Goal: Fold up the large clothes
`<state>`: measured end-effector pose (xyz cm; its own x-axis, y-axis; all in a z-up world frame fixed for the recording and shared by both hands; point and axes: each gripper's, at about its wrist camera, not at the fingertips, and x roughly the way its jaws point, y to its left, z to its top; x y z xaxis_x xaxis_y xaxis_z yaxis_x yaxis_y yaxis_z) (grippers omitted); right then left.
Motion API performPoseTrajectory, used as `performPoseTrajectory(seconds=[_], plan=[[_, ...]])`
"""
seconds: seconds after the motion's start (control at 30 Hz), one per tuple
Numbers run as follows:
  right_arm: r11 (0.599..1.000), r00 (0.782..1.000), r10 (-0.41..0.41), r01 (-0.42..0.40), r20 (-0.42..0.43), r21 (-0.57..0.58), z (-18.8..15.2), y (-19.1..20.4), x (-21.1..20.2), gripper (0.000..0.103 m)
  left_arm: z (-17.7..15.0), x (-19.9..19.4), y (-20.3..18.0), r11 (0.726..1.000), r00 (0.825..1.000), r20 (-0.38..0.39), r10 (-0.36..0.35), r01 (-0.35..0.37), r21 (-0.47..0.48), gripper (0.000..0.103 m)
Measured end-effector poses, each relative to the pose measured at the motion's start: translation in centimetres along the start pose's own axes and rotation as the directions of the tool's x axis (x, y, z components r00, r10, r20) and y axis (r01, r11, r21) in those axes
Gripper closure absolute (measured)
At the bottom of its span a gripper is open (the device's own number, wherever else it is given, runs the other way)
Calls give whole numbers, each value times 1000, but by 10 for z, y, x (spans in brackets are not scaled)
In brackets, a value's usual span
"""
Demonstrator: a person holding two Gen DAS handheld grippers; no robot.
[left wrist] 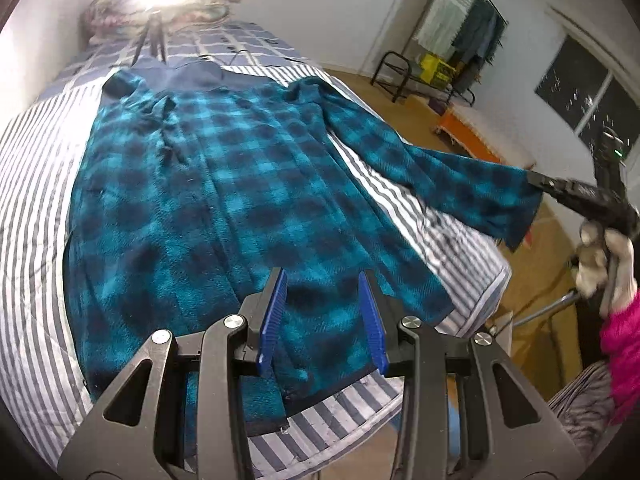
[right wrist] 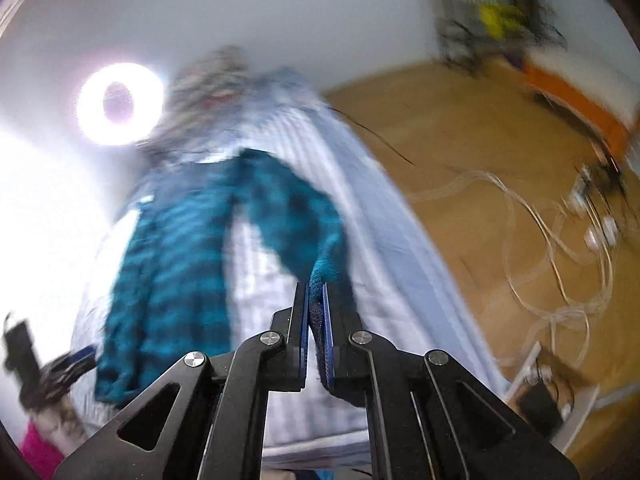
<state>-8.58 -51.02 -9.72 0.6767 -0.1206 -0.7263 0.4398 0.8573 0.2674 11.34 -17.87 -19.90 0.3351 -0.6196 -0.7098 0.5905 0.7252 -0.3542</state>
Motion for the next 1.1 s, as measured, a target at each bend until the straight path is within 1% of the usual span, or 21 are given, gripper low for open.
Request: performPoseTrajectory(seconds=[0.1, 0.17, 0.2, 0.27, 0.33, 0.37, 0.47, 0.5, 0.53, 0.57, 0.63, 0.7, 0.73, 0.8, 0.83, 0.87, 0.93, 1.03, 1.1], plan=[[989, 996, 94, -94, -5, -112, -6, 58, -2, 98, 5, -7, 8, 999, 1000, 19, -12, 13, -46, 66], [966, 986, 162, -167, -38, -196, -15, 97, 4, 98, 6, -13, 13, 997, 999, 31, -19, 21, -73, 66], [947, 978, 196, -208, -72, -244, -23, 119, 12, 98, 7, -14, 15, 996, 999, 36, -21, 24, -86, 66], [911, 961, 227, -267, -159, -314, -41, 155, 33, 98, 8, -17, 22, 992, 999, 40, -34, 39, -121, 66], [887, 944, 239, -308, -227, -344, -57, 179, 54, 98, 8, -16, 26, 988, 998, 33, -48, 53, -146, 66], [873, 929, 245, -335, -276, -355, -68, 192, 68, 98, 7, -15, 29, 985, 998, 25, -55, 58, -160, 66], [839, 888, 248, -397, -386, -373, -94, 208, 96, 98, 2, -10, 33, 978, 997, 4, -77, 76, -192, 66], [829, 879, 238, -405, -413, -385, -100, 211, 101, 94, 0, -6, 35, 975, 996, -7, -91, 87, -206, 66], [824, 872, 236, -414, -430, -387, -107, 213, 101, 94, -2, -2, 35, 971, 995, -20, -102, 95, -220, 64], [822, 857, 241, -430, -455, -374, -109, 212, 102, 93, -2, 1, 35, 969, 994, -26, -108, 99, -228, 59], [825, 837, 280, -460, -470, -328, -102, 203, 97, 91, -5, 9, 33, 963, 991, -44, -129, 114, -243, 57], [817, 803, 336, -509, -493, -272, -89, 193, 91, 81, -6, 19, 29, 958, 986, -62, -153, 132, -254, 57], [813, 798, 352, -520, -490, -262, -86, 192, 87, 78, -5, 24, 26, 956, 983, -72, -169, 145, -257, 57], [812, 812, 365, -518, -456, -271, -68, 180, 75, 67, -1, 31, 20, 953, 978, -80, -192, 167, -253, 55], [815, 819, 368, -512, -440, -272, -61, 176, 73, 67, 1, 35, 16, 958, 980, -84, -182, 158, -238, 47], [823, 828, 366, -501, -425, -268, -52, 173, 73, 67, 4, 39, 13, 967, 985, -84, -150, 128, -220, 41], [852, 853, 350, -462, -388, -247, -29, 160, 78, 67, 7, 47, 10, 976, 990, -89, -111, 92, -196, 41], [893, 887, 313, -396, -339, -213, 5, 139, 95, 67, 9, 68, 10, 986, 990, -130, -47, 25, -165, 41], [921, 919, 260, -329, -297, -208, 32, 127, 115, 67, 6, 80, 12, 987, 987, -154, -43, 18, -161, 41]])
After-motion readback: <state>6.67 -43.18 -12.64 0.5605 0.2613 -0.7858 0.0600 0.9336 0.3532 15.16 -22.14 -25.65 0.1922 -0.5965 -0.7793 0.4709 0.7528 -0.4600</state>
